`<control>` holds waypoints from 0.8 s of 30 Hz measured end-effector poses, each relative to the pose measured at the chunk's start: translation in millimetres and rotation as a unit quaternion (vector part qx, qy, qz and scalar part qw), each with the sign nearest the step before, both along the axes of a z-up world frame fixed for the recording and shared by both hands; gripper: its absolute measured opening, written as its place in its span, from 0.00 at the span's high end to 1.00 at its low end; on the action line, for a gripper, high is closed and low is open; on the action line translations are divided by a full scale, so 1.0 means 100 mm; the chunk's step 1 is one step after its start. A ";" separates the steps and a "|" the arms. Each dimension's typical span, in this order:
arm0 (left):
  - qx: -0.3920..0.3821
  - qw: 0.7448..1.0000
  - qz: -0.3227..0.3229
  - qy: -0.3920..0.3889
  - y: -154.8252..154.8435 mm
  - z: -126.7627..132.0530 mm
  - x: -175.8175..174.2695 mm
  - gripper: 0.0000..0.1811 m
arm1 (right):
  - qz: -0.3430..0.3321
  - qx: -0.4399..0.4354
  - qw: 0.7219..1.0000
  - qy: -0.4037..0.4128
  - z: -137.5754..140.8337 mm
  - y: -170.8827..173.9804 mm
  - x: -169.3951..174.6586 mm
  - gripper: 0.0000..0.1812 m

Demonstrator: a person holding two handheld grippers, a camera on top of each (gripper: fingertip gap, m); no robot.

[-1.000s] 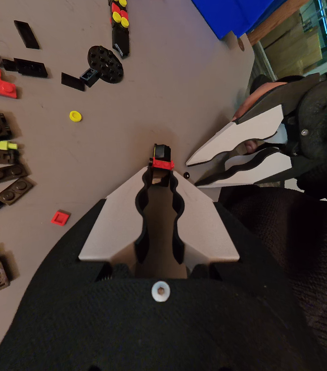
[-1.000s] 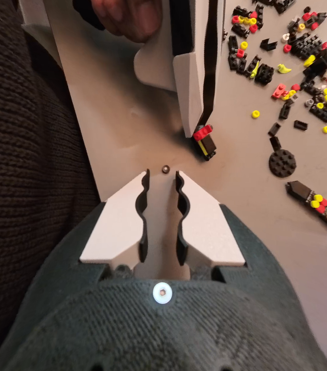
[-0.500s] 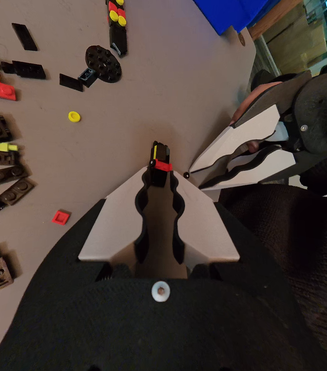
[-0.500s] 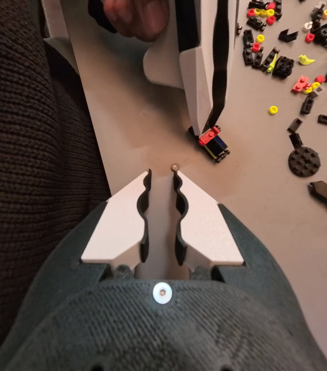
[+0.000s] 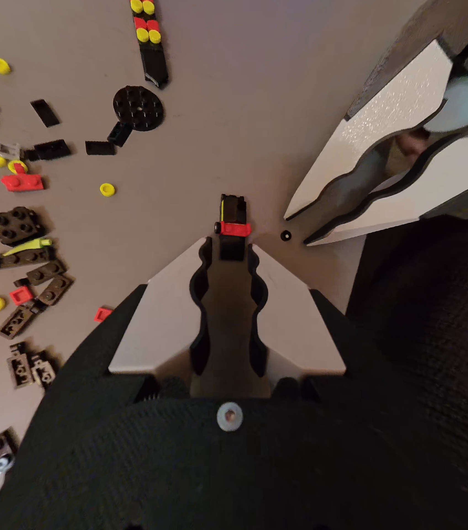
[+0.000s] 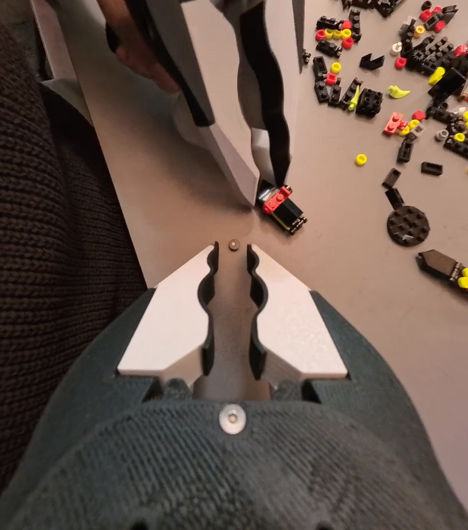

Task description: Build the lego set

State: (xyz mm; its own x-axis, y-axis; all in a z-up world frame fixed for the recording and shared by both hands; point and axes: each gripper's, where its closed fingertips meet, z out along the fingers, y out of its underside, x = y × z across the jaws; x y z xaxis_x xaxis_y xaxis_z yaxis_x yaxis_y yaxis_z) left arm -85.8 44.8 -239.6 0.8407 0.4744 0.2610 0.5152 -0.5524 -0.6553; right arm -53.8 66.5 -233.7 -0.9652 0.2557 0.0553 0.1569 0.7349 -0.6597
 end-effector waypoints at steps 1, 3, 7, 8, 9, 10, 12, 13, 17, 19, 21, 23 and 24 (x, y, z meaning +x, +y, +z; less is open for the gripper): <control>-0.011 1.000 -0.002 0.017 -0.01 -0.01 -0.01 0.88 | 0.000 0.000 1.000 0.000 0.00 0.00 0.00 0.90; -0.031 0.998 -0.005 0.050 -0.02 -0.02 -0.04 0.89 | 0.000 0.000 1.000 0.001 0.00 -0.01 0.00 0.90; -0.045 0.995 -0.012 0.086 -0.01 -0.02 -0.05 0.88 | -0.001 0.001 1.000 0.002 -0.01 0.00 0.00 0.90; -0.046 0.995 -0.013 0.090 -0.01 -0.01 -0.05 0.88 | -0.001 0.002 1.000 0.003 -0.01 0.00 -0.01 0.90; -0.046 0.994 -0.015 0.093 -0.01 -0.02 -0.05 0.88 | -0.001 0.002 1.000 0.003 -0.01 0.00 -0.01 0.90; -0.047 0.994 -0.016 0.094 -0.01 -0.02 -0.05 0.88 | -0.002 0.003 1.000 0.004 -0.01 0.00 -0.01 0.90; -0.047 0.994 -0.020 0.095 -0.01 -0.02 -0.04 0.89 | -0.003 0.004 1.000 0.006 -0.01 0.00 -0.01 0.90; -0.047 0.994 -0.022 0.094 0.00 -0.02 -0.03 0.90 | -0.003 0.005 1.000 0.008 -0.01 0.00 -0.02 0.90; -0.047 0.994 -0.025 0.095 0.00 -0.02 -0.03 0.92 | -0.002 0.007 1.000 0.015 0.00 0.01 -0.02 0.91; -0.045 0.995 -0.025 0.090 0.00 -0.02 -0.03 0.92 | 0.001 0.007 1.000 0.017 0.00 0.00 -0.02 0.92; -0.034 0.996 -0.021 0.074 0.01 -0.01 -0.02 0.92 | 0.003 0.006 1.000 0.019 0.01 0.00 -0.01 0.93; -0.020 0.998 -0.014 0.050 0.01 0.00 -0.02 0.92 | 0.001 0.002 1.000 0.018 0.02 0.00 -0.02 0.95; -0.014 0.999 -0.010 0.039 0.01 0.00 -0.02 0.92 | -0.002 0.000 1.000 0.016 0.02 0.00 -0.03 0.95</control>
